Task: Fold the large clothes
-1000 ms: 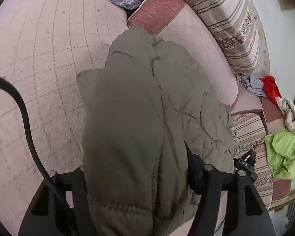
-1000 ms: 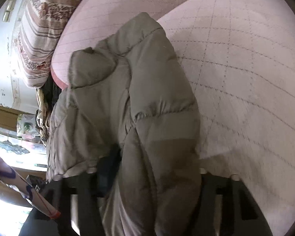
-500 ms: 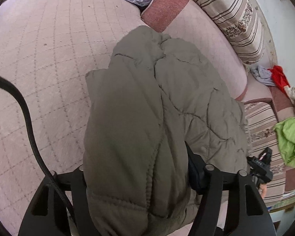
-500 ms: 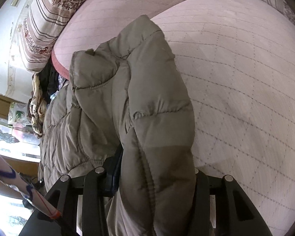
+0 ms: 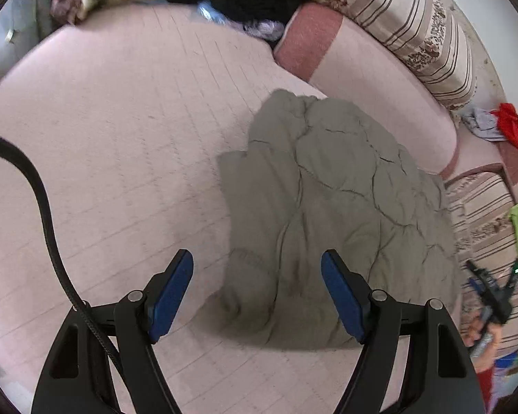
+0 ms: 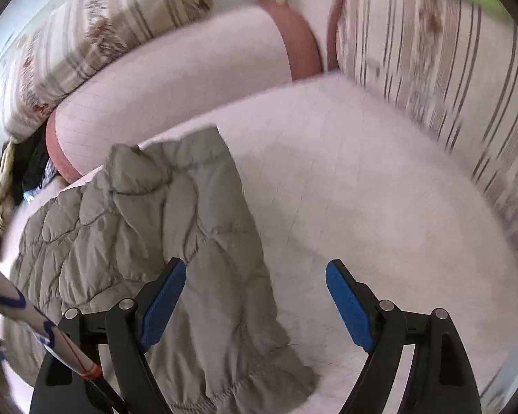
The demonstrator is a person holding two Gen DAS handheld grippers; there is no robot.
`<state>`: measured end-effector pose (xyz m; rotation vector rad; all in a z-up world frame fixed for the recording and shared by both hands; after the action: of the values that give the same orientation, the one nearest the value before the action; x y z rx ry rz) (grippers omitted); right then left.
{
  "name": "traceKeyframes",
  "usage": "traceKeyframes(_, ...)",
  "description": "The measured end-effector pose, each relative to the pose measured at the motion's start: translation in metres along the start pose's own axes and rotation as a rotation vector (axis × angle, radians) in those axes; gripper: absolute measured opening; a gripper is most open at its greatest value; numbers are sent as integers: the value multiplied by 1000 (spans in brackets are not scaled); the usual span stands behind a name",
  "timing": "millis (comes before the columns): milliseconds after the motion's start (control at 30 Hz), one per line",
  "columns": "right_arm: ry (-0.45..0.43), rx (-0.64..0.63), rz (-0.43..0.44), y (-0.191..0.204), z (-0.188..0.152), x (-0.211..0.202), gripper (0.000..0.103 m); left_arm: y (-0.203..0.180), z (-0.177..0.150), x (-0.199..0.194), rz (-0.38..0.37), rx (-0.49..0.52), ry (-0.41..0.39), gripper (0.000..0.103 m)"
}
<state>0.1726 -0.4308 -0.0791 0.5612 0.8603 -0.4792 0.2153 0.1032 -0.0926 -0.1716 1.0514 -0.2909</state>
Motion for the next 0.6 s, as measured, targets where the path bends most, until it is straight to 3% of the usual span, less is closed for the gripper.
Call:
traceKeyframes(67,-32,-40,18,13,1,-10,79,-11,-6,-12,53,30,-51,76)
traceKeyframes(133,-27,-60,45,31,2,-12,56,-29,-10,-19,102,68,-112,76)
traceKeyframes(233,14,-103,92,77,1,6,45,-47,-12,-17,138,93,-174,76)
traceKeyframes(367,45,-128,83,125,5,53,45,-63,-11,-1,170,127,-238,76)
traceKeyframes(467,43,-166,-17,142,12,97,46,-64,-13,8,203,164,-272,76)
traceKeyframes(533,64,-160,-59,141,19,122,59,-61,-12,11,224,183,-280,76)
traceKeyframes(600,68,-130,-107,139,28,144,66,-62,-8,9,219,196,-290,76)
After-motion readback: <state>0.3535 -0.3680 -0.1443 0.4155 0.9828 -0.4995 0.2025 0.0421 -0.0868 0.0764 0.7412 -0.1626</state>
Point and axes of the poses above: each gripper's, at about its wrist camera, not at the fingertips, and x roughly the way its jaws point, y to its left, z to its top, the point moved 1 cm from there along x, roughly the way its jaws point, and after that the axes turned 12 degrees about x, right-handed, at the moved point
